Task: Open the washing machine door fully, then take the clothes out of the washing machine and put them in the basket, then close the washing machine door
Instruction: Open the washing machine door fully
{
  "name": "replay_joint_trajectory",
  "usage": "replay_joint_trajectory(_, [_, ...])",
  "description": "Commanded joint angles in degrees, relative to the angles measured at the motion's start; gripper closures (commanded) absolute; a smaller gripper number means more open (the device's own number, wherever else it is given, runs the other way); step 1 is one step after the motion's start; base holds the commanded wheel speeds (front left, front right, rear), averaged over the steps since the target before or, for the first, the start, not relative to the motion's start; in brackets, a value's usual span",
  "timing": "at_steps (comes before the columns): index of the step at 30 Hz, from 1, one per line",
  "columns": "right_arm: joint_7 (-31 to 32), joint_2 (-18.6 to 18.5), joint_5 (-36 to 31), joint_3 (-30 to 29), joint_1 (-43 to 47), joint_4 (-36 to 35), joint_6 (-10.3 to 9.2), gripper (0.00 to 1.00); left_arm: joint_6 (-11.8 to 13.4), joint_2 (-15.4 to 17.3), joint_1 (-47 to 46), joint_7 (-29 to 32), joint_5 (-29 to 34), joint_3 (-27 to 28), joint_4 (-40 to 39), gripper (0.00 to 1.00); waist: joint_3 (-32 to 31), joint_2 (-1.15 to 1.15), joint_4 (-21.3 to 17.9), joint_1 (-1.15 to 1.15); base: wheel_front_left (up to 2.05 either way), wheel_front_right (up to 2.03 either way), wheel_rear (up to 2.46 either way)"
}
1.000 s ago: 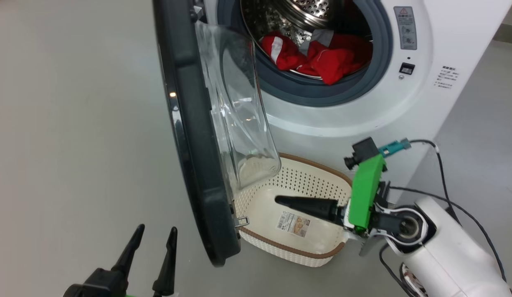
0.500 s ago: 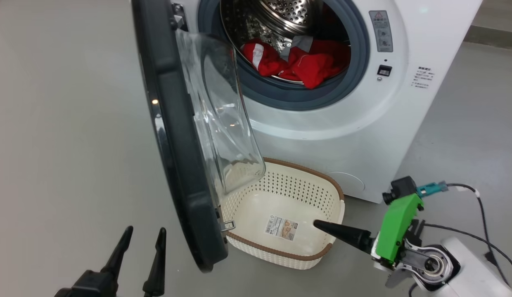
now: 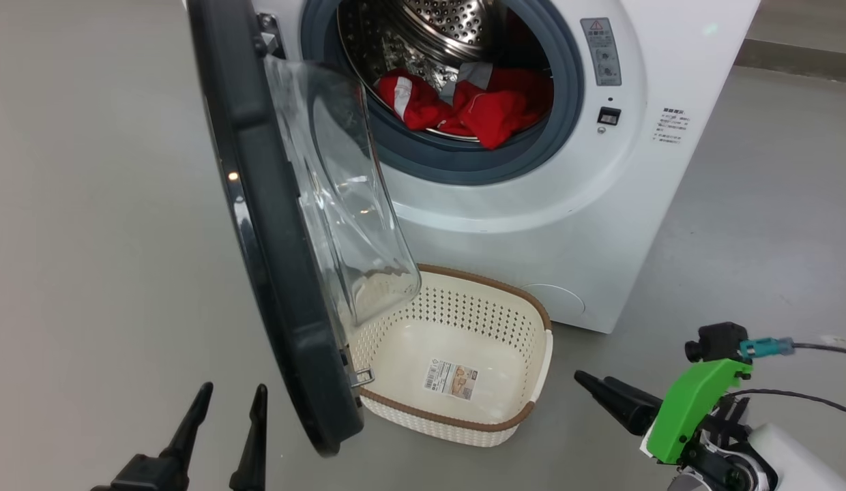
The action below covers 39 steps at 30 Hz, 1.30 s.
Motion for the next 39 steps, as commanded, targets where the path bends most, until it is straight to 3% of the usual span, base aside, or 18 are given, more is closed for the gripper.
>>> replay_joint_trajectory(1, [-3.8, -1.2, -1.3, 1.4, 0.3, -1.2, 0.43, 0.0, 0.0, 0.5, -0.2, -0.5, 0.6, 2.2, -1.1, 0.0, 0.0, 0.0, -0.2, 0.0, 0.0, 0.0, 0.0])
replay_joint_trajectory(13, [-22.3, -4.5, -5.7, 10.1, 1.4, -2.1, 0.43, 0.0, 0.0, 0.5, 0.4, -0.5, 0.4, 3.1, -1.0, 0.0, -0.1, 0.0, -1.1, 0.0, 0.0, 0.0, 0.0])
replay_joint_trajectory(24, [-31.2, -5.1, -10.1, 13.9, 0.1, 0.1, 0.43, 0.0, 0.0, 0.5, 0.5, -0.5, 0.4, 3.2, -0.7, 0.0, -0.2, 0.0, -0.9, 0.0, 0.0, 0.0, 0.0])
replay_joint_trajectory(39, [-31.4, 1.9, -34.9, -5.8, 7.1, -6.5, 0.43, 0.0, -0.1, 0.5, 0.5, -0.5, 0.5, 3.5, -0.6, 0.0, 0.0, 0.0, -0.9, 0.0, 0.0, 0.0, 0.0])
